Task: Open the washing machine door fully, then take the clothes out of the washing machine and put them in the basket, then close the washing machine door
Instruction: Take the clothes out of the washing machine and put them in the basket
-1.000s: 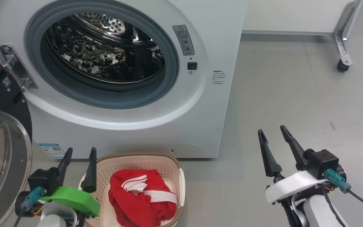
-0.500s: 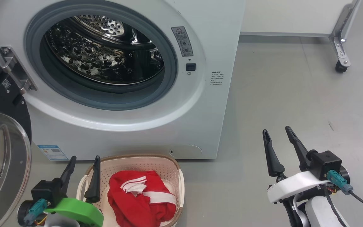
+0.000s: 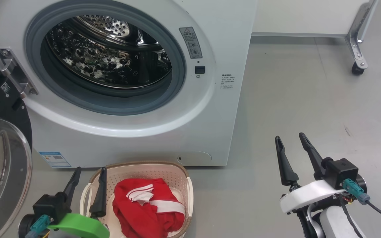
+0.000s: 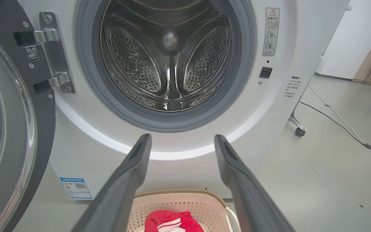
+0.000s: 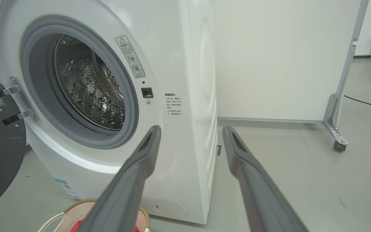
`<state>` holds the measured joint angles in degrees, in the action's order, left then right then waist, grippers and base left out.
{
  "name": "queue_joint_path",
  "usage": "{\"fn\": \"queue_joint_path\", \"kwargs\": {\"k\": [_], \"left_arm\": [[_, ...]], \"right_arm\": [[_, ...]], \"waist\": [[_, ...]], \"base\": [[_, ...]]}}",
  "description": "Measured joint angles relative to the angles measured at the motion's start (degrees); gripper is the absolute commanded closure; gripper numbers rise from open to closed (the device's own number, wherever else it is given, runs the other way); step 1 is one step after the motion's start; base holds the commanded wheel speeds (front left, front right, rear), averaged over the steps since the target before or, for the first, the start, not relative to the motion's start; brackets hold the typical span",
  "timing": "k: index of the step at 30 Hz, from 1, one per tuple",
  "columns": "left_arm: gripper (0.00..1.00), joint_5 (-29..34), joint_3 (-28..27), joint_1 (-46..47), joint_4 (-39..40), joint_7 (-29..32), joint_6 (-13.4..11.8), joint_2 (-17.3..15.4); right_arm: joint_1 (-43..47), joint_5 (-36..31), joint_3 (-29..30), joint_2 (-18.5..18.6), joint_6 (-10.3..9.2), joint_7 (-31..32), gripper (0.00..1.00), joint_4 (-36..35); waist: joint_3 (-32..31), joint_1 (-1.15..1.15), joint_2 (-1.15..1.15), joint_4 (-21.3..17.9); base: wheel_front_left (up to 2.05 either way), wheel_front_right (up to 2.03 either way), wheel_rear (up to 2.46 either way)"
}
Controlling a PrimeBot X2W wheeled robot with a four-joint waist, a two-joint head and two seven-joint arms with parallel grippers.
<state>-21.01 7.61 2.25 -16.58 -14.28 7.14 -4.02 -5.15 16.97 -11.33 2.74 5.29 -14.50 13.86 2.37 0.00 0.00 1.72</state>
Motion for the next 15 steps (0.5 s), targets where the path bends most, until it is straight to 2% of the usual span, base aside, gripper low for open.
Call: {"fn": "queue_joint_path", "kwargs": {"k": [15], "left_arm": [[0.0,1.0,0.0,-1.3,2.2,0.0,0.0,0.0]], "right_arm": [[0.0,0.0,-0.2,0.0,-0.35,0.0,0.0,-0.2]], "waist": [[0.2,0.0,0.0,-0.2]], "base": [[0.0,0.0,0.0]]}}
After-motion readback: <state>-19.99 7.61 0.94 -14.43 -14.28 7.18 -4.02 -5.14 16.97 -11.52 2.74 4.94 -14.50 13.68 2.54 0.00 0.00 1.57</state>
